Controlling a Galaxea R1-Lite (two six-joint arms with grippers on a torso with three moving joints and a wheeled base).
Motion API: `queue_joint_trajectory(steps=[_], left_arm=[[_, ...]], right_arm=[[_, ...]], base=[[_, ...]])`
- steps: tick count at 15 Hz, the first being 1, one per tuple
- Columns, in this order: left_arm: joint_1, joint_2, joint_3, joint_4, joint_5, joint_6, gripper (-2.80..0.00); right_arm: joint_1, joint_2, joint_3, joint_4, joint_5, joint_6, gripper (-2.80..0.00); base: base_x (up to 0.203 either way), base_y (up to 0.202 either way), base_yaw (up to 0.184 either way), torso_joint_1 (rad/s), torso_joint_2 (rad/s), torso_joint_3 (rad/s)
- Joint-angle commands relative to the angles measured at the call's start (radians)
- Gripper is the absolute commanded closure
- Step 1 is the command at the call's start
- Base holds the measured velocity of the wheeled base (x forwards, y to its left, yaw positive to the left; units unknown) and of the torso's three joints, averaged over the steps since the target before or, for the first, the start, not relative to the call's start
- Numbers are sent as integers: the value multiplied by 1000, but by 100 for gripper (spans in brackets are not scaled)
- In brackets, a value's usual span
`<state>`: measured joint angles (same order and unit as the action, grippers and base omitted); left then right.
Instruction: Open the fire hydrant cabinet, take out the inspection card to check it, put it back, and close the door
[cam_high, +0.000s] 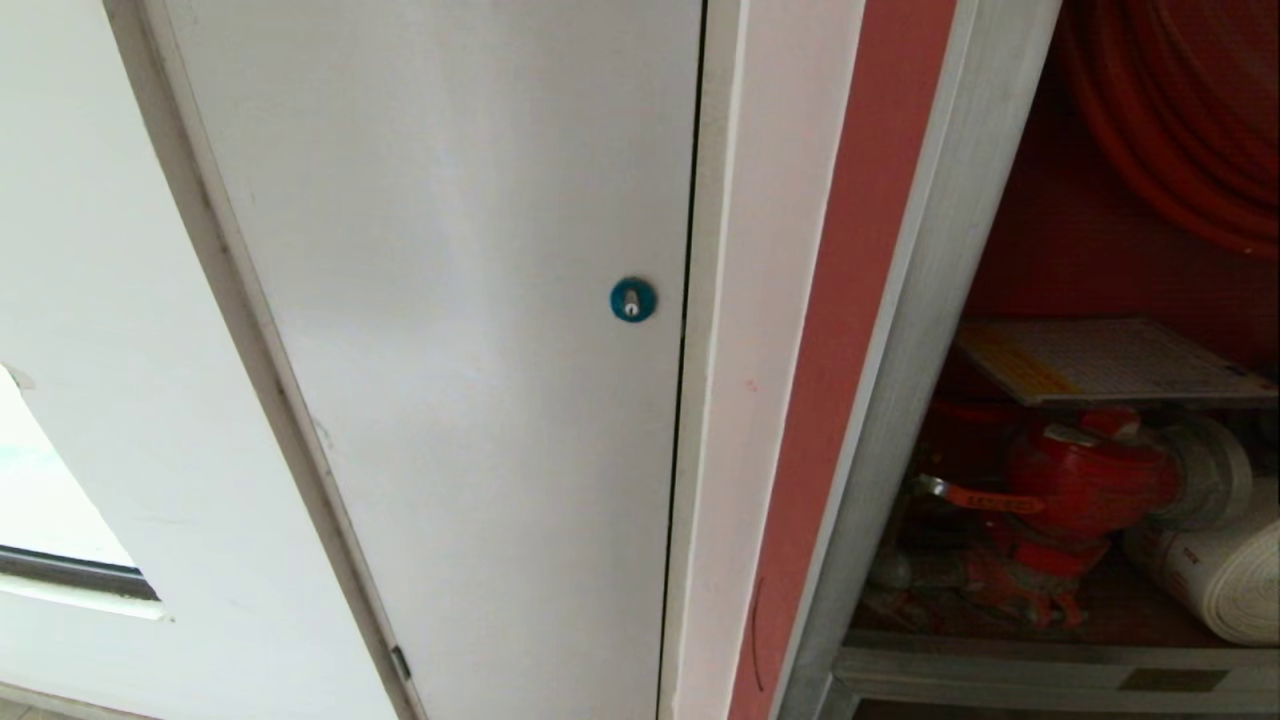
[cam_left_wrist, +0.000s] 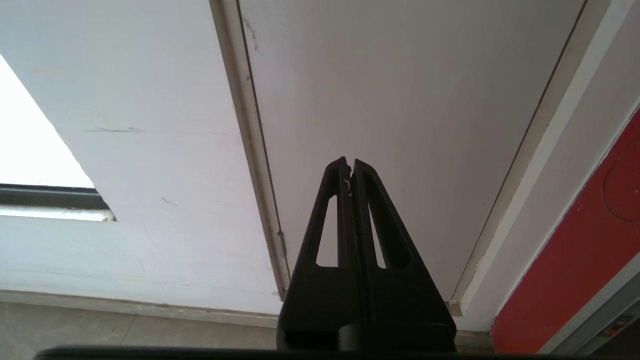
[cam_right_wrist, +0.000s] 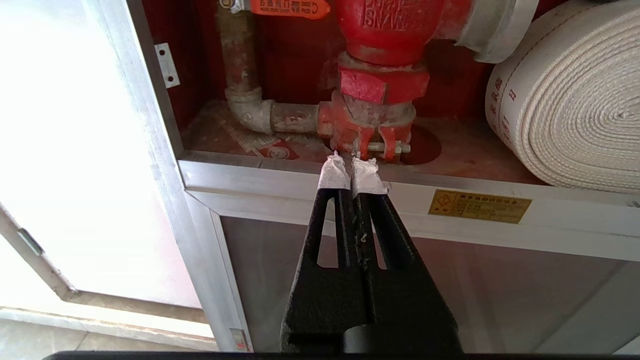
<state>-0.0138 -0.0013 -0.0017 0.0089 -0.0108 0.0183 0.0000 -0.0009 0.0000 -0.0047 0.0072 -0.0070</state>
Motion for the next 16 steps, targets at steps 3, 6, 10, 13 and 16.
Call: queue_joint_trajectory(steps=[3,6,10,13,16], left_arm=[[0,0,0,0,0,0,0],[0,1,0,0,0,0,0],[0,1,0,0,0,0,0],[0,1,0,0,0,0,0],[0,0,0,0,0,0,0]], right_arm=[[0,2,2,2,1,-1,0],[0,1,-3,11,0,1,0],[0,2,-96,89,4,10,0],[0,50,-223,177,65,86,0],[0,129,-306,187,117,198,0]], base=[[0,0,0,0,0,0],[0,0,0,0,0,0],[0,0,0,0,0,0],[0,0,0,0,0,0],[0,0,0,0,0,0]])
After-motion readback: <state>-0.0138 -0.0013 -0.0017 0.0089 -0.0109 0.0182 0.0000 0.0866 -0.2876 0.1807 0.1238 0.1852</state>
